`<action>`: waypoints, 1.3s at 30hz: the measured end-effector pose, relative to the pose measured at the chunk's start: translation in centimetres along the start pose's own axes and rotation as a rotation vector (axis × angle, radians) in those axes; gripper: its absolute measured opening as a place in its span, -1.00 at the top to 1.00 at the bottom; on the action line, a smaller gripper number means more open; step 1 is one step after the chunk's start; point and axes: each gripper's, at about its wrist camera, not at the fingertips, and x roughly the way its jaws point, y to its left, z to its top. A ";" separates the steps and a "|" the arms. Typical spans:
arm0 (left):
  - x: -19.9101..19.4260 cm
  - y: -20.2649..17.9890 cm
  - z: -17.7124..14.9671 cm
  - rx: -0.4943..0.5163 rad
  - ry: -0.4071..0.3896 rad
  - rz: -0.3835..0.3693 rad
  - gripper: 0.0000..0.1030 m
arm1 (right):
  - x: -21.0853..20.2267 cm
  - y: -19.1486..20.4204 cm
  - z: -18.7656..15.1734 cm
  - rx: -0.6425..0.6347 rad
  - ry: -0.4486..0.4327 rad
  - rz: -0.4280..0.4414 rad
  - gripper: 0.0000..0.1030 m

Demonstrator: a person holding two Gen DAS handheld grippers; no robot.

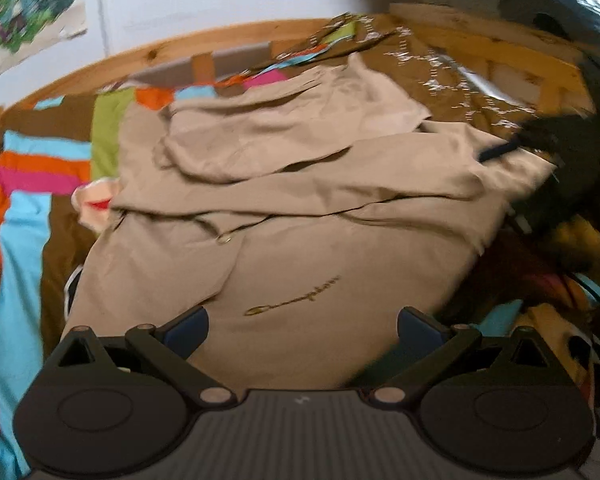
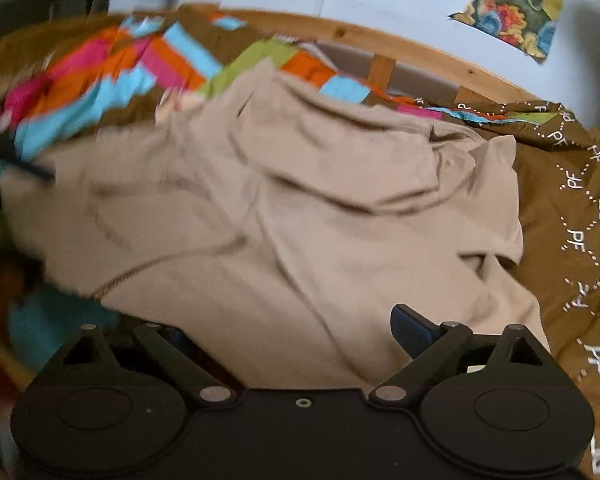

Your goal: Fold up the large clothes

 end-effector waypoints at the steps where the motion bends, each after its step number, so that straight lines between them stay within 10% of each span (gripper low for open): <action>1: -0.1 -0.3 -0.1 0.016 -0.011 -0.005 -0.99 | 0.1 -0.7 0.8 0.029 -0.005 0.016 -0.83; 14: 1.8 -3.8 -1.8 0.316 0.004 0.185 -0.99 | 1.3 -3.8 4.2 0.252 0.015 0.092 -0.84; 24: 1.2 -0.5 -0.3 0.095 -0.010 0.179 -0.99 | -0.3 2.7 -0.6 -0.143 0.117 0.190 -0.90; 29: 0.7 2.2 0.5 -0.081 -0.048 0.131 -0.99 | 1.1 6.0 -2.4 -0.350 0.116 0.022 -0.90; 39: -0.5 0.8 0.6 0.008 -0.116 0.080 -0.99 | 0.2 0.8 2.3 -0.103 -0.025 -0.030 -0.74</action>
